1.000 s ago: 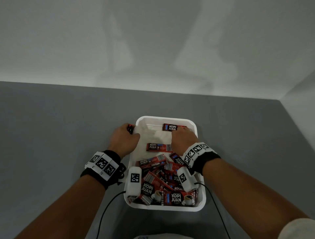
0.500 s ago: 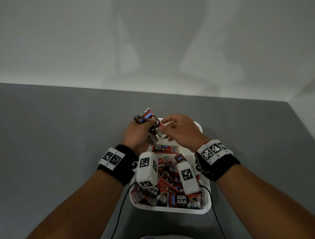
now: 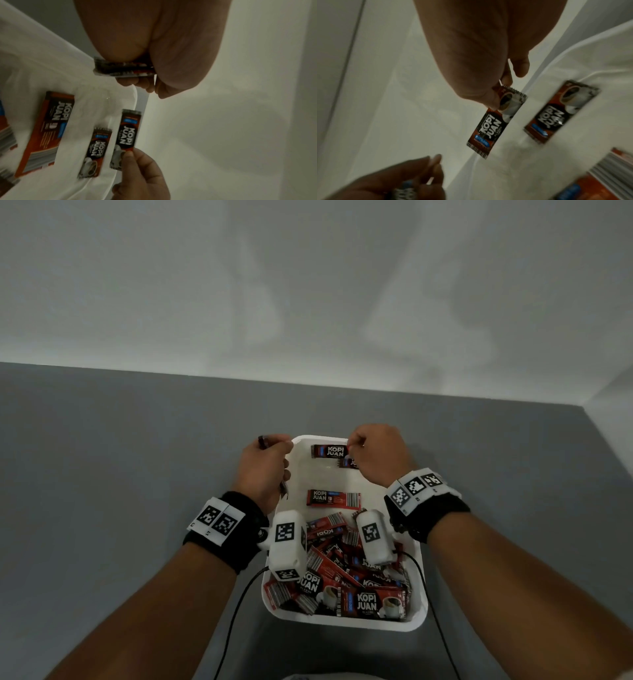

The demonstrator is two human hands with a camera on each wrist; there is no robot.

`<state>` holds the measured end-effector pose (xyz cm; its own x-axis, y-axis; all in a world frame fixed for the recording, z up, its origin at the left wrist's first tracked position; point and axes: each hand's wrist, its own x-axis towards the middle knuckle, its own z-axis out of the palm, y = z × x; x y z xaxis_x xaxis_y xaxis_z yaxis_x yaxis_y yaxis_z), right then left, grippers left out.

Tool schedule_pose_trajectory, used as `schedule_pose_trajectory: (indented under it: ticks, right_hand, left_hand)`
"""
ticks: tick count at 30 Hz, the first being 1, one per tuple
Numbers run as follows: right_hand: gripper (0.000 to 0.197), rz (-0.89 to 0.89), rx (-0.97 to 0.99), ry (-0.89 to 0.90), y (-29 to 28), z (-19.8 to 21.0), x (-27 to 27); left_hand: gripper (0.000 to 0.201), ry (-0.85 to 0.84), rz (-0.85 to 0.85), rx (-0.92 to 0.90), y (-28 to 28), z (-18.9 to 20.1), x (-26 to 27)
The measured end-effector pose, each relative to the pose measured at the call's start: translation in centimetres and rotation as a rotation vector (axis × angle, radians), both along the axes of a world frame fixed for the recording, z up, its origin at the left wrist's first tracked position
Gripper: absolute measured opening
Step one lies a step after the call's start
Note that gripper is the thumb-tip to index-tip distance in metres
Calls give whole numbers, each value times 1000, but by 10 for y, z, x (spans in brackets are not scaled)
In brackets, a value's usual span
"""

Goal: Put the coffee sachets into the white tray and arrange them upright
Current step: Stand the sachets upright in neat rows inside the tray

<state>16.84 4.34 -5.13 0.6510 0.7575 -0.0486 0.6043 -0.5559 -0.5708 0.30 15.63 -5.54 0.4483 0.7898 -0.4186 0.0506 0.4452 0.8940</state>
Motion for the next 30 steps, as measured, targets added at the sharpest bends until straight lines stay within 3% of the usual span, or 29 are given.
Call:
schedule_pose_trajectory:
  ticks: [8,15,20,22,27,30]
  right_hand:
    - [21,42,-122,-147,28,-44,-12]
    - [15,22,-217,-241,29,-46,-13]
    - [8,22,-204,-210,19,-44,-14]
    - [16,59,-215,-206,10,-43,-13]
    - [26,362,-322,-135,-9,-50,-26]
    - [49,411,-405,-178,-11,-60,-32]
  left_hand:
    - [17,79,-8,41,6,-6,-11]
    - [7,133,-57,52,3,-12,-13]
    - [3,153,-84,45,2,-13,-13]
    - [6,154,-95,41,2,-13,-14]
    - [12,204,-146,133,-2,-10,-12]
    - [10,254,-180,166,-5,-9,-9]
